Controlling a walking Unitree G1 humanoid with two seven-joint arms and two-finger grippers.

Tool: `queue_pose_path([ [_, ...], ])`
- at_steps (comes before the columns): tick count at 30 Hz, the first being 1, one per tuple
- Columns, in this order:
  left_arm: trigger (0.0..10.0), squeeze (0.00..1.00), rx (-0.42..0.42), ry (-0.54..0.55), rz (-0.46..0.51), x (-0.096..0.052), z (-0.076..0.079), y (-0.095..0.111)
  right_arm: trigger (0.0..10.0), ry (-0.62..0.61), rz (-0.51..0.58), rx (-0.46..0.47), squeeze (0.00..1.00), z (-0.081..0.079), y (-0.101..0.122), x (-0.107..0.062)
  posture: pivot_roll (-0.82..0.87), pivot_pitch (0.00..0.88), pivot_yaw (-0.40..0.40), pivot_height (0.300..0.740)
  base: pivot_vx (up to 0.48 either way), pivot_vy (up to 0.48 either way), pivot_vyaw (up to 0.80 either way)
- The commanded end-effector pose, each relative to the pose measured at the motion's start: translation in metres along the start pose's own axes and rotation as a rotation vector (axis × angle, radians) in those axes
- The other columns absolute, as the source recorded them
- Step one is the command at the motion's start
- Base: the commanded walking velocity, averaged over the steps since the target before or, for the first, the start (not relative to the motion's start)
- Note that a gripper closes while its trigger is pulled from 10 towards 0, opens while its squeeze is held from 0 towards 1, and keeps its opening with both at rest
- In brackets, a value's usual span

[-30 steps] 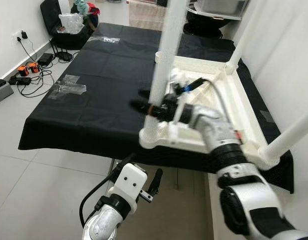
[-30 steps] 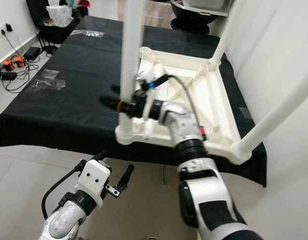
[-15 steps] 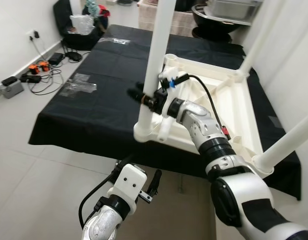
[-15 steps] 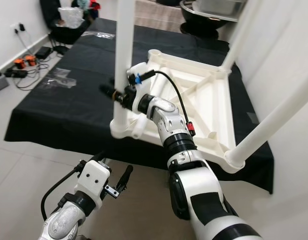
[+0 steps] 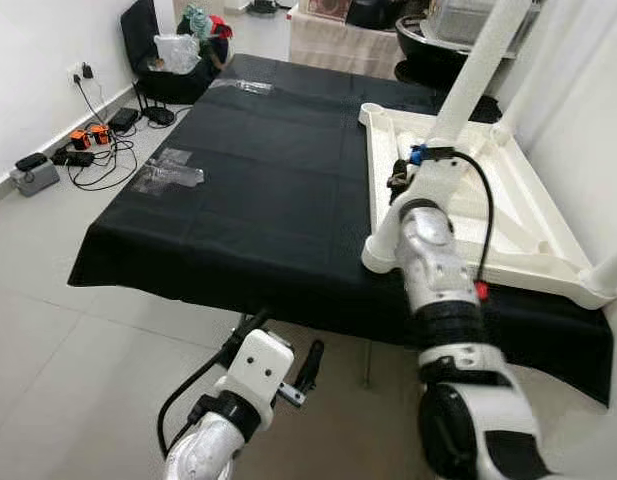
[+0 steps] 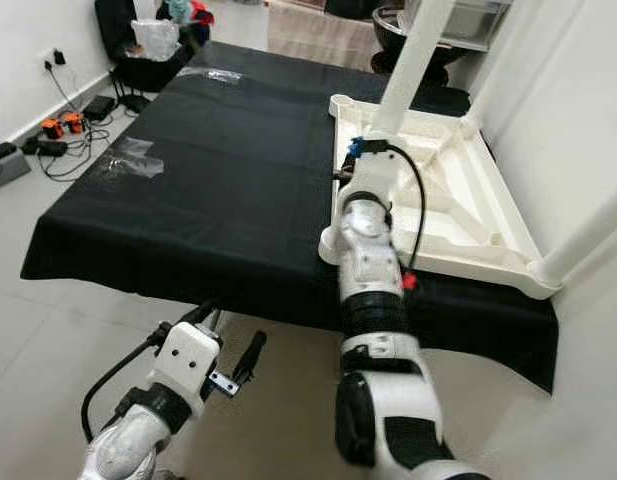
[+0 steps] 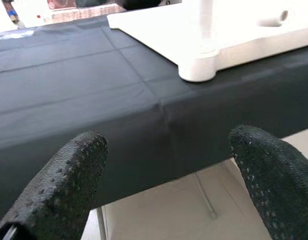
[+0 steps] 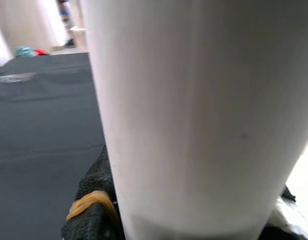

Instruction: Building children table

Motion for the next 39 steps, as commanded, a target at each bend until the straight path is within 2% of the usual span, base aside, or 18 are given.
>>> queue_pose_path([
  [1,10.0,0.00,0.003,0.000,0.031,0.000,0.002,0.006,2.9,-0.059,-0.055,-0.010,0.00,0.011,-0.012,0.000,0.07,0.066,-0.128,0.740,0.000,0.000,0.00],
  [2,10.0,0.00,0.011,0.001,0.063,0.001,0.002,0.012,10.0,-0.034,-0.055,-0.016,0.00,0.004,-0.012,-0.002,0.07,0.066,-0.130,0.740,0.000,0.000,0.00],
  [5,10.0,0.00,0.050,-0.012,0.136,0.003,0.005,0.028,10.0,0.002,-0.020,-0.051,0.00,-0.009,-0.007,-0.004,0.07,0.068,-0.132,0.740,0.000,0.000,0.00],
  [8,10.0,0.00,0.061,-0.014,0.154,0.004,0.006,0.032,10.0,0.008,-0.005,-0.063,0.03,-0.011,-0.006,-0.004,0.07,0.068,-0.134,0.740,0.000,0.000,0.00],
  [9,10.0,0.00,0.072,-0.014,0.173,0.005,0.006,0.036,10.0,0.016,-0.008,-0.061,1.00,-0.012,-0.008,-0.004,0.07,0.068,-0.134,0.740,0.000,0.000,0.00],
  [12,10.0,0.00,0.088,-0.015,0.206,0.007,0.007,0.045,10.0,0.038,0.019,-0.067,1.00,-0.014,-0.005,-0.003,0.08,0.067,-0.136,0.740,0.000,0.000,0.00],
  [13,10.0,0.00,0.091,-0.014,0.217,0.008,0.007,0.048,10.0,0.107,0.044,-0.065,0.00,-0.021,0.000,-0.001,0.08,0.066,-0.136,0.740,0.000,0.000,0.00],
  [14,10.0,0.00,0.091,-0.014,0.217,0.008,0.007,0.048,10.0,0.107,0.044,-0.065,0.00,-0.021,0.000,-0.001,0.08,0.066,-0.136,0.740,0.000,0.000,0.00],
  [16,10.0,0.00,0.091,-0.015,0.228,0.009,0.007,0.051,10.0,0.393,0.071,-0.062,0.00,-0.052,0.009,-0.002,0.08,0.064,-0.134,0.740,0.000,0.000,0.00],
  [17,10.0,0.00,0.091,-0.015,0.228,0.009,0.007,0.051,10.0,0.393,0.071,-0.062,0.00,-0.052,0.009,-0.002,0.08,0.064,-0.134,0.740,0.000,0.000,0.00],
  [19,10.0,0.00,0.090,-0.018,0.237,0.009,0.008,0.052,10.0,0.756,0.059,-0.097,0.00,-0.082,0.004,-0.015,0.07,0.063,-0.135,0.740,0.000,0.000,0.00],
  [20,10.0,0.00,0.090,-0.018,0.237,0.009,0.008,0.052,10.0,0.756,0.059,-0.097,0.00,-0.082,0.004,-0.015,0.07,0.063,-0.135,0.740,0.000,0.000,0.00],
  [21,10.0,0.00,0.089,-0.020,0.239,0.009,0.009,0.052,10.0,0.935,0.061,-0.120,0.00,-0.090,-0.001,-0.027,0.07,0.064,-0.137,0.740,0.000,0.000,0.00],
  [22,10.0,0.00,0.089,-0.020,0.239,0.009,0.009,0.052,10.0,0.935,0.061,-0.120,0.00,-0.090,-0.001,-0.027,0.07,0.064,-0.137,0.740,0.000,0.000,0.00],
  [25,10.0,0.00,0.095,-0.021,0.242,0.010,0.009,0.053,10.0,1.339,0.196,-0.138,0.00,-0.091,0.011,-0.057,0.08,0.065,-0.142,0.740,0.000,0.000,0.00],
  [30,10.0,0.00,0.096,-0.020,0.242,0.009,0.009,0.053,10.0,1.454,0.288,-0.100,0.00,-0.089,0.027,-0.066,0.08,0.068,-0.141,0.740,0.000,0.000,0.00],
  [33,10.0,0.00,0.095,-0.026,0.248,0.010,0.011,0.056,10.0,1.452,0.323,-0.100,0.00,-0.093,0.033,-0.065,0.08,0.068,-0.141,0.740,0.000,0.000,0.00],
  [39,10.0,0.00,0.099,-0.036,0.263,0.010,0.014,0.060,10.0,1.400,0.281,-0.132,0.00,-0.108,0.028,-0.060,0.08,0.069,-0.141,0.740,0.000,0.000,0.00],
])
Point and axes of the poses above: a point about 5 cm out from each wrist's last joint towards the gripper, its own x axis pointing out of the wrist towards the gripper, its own y axis along the axis of the wrist's last joint, z = x × y, the point moved 4 cm from there along x, pointing out of the wrist towards the gripper, and after that the axes turned 14 degrees about -x, right-handed, at the moved point
